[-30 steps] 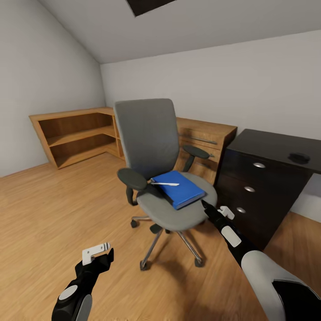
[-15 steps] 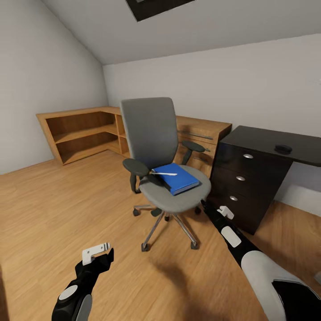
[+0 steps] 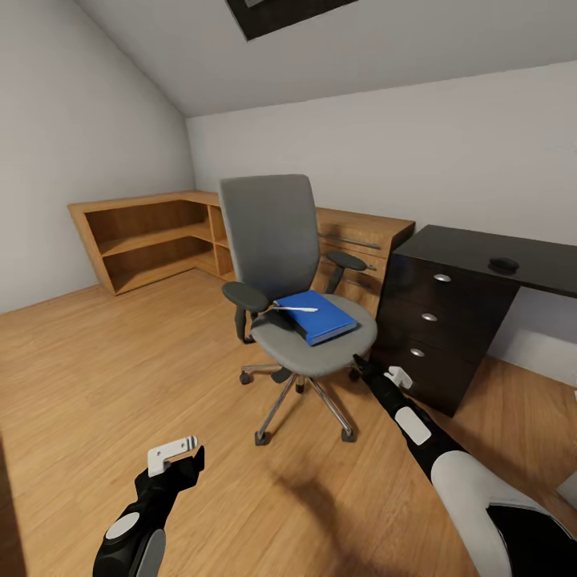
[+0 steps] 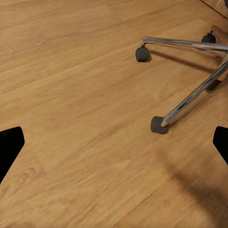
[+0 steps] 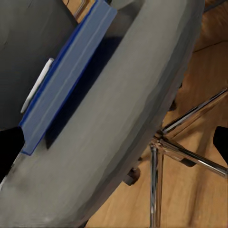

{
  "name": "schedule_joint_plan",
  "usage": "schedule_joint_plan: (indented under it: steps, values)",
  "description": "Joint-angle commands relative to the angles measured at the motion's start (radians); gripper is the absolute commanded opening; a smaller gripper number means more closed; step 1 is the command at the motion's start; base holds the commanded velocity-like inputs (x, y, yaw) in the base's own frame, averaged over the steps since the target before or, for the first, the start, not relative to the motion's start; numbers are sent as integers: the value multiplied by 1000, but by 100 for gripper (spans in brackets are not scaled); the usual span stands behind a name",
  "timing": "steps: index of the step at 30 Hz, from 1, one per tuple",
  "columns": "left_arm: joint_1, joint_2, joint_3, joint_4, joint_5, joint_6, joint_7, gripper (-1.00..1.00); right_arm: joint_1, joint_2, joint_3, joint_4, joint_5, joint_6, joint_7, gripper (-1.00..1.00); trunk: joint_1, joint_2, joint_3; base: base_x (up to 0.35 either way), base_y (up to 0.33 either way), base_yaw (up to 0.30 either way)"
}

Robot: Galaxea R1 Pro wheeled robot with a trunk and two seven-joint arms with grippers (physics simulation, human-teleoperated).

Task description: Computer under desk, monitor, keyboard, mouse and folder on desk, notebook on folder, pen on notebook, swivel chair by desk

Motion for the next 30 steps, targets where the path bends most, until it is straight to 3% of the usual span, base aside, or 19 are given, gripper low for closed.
schedule_joint_plan:
  steps: [1,11,25,30]
  values:
    - [0,0,0,-1,11,4,6,100,-1,1,-2,2,-7,1,12,100,0,0,-1,0,0,0]
    - [0,0,0,-1,11,4,6,100,0,2,-2,2,-6,8,44,100,0,0,-1,0,0,22]
    - [0,0,1,-1,11,4,6,100,1,1,-4,3,-6,7,44,100,0,0,-1,0,0,246]
    - [0,0,1,-1,11,4,6,100,1,-1,-4,4,-6,7,45,100,0,0,-1,0,0,98]
